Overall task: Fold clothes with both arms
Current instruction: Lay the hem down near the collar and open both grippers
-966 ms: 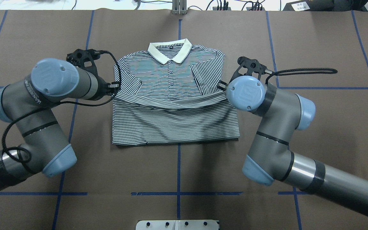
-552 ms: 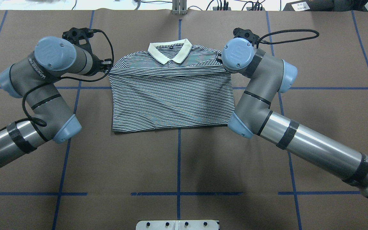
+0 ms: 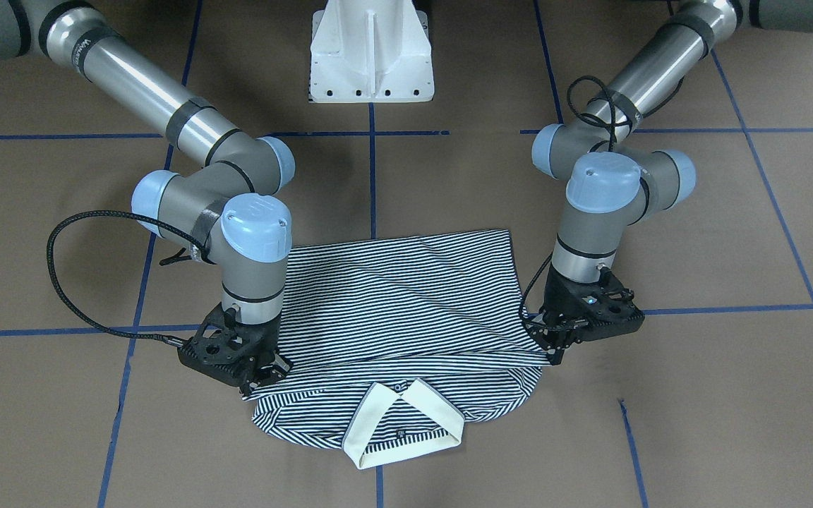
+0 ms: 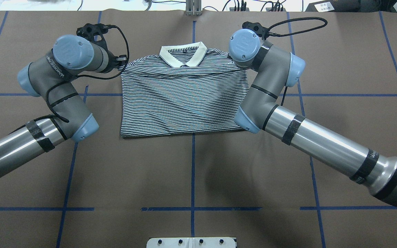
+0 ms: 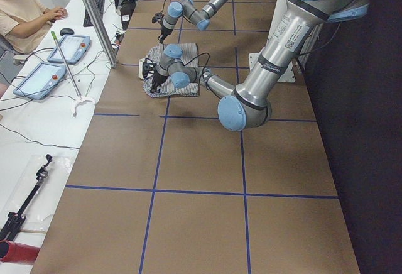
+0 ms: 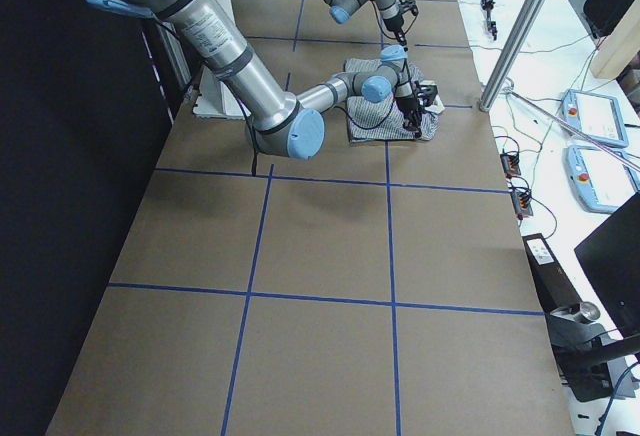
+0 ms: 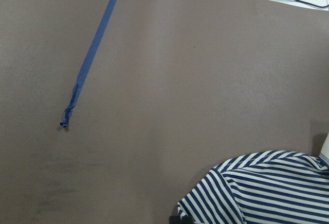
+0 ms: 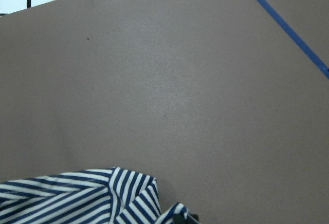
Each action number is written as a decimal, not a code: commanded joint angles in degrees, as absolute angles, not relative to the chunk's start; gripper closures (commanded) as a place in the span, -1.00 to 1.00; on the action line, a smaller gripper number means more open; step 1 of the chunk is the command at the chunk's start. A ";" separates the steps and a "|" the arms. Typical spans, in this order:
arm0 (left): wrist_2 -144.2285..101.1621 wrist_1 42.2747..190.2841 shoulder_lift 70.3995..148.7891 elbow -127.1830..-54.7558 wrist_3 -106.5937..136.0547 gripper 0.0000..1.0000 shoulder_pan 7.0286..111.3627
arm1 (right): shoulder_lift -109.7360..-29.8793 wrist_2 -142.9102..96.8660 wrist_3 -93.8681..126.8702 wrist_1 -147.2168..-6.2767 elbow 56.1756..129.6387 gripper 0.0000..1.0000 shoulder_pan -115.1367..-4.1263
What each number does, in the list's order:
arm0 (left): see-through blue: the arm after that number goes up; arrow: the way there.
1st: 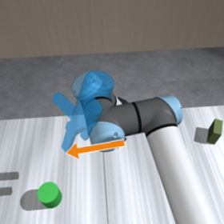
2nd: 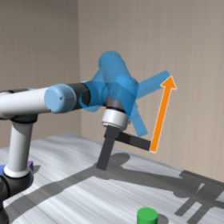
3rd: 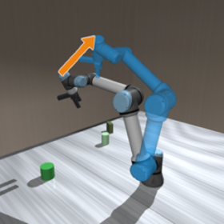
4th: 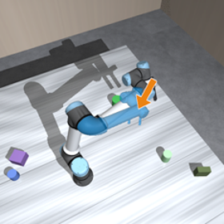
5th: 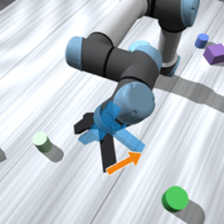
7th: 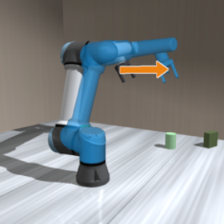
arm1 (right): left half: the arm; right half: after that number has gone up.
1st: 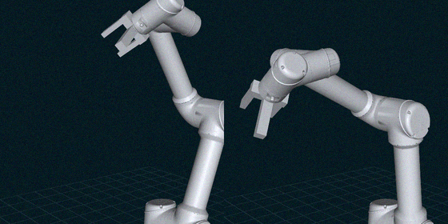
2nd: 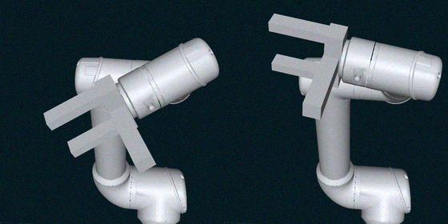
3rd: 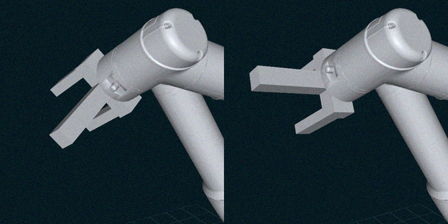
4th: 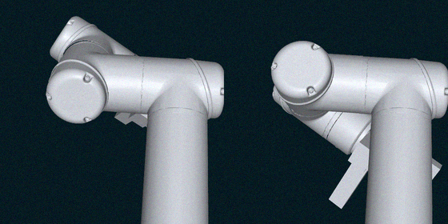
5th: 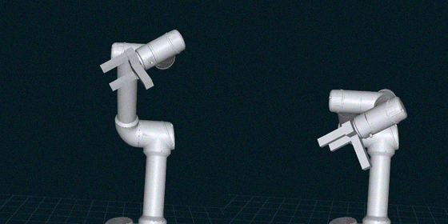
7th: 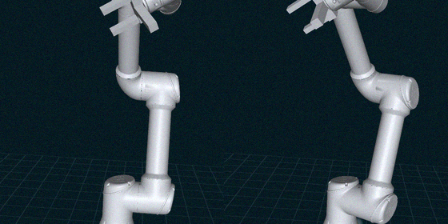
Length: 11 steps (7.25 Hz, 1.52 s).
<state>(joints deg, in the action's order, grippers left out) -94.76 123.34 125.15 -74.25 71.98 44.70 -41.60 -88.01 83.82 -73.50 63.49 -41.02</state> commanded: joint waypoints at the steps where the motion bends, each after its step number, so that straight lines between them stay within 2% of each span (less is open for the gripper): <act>1: -94.57 124.72 125.68 -72.77 72.07 1.00 44.74 | -41.49 -87.72 83.14 -73.13 63.02 1.00 -41.04; 5: -94.66 127.88 125.60 -72.77 72.16 1.00 45.26 | -39.91 -87.98 82.71 -72.95 62.93 1.00 -42.45; 8: -94.66 128.06 124.81 -72.77 72.07 1.00 45.26 | -36.91 -87.72 82.62 -69.36 56.70 1.00 -42.54; 11: -94.83 128.23 123.93 -74.79 71.98 1.00 45.35 | -36.74 -88.06 82.79 -69.26 57.30 1.00 -42.80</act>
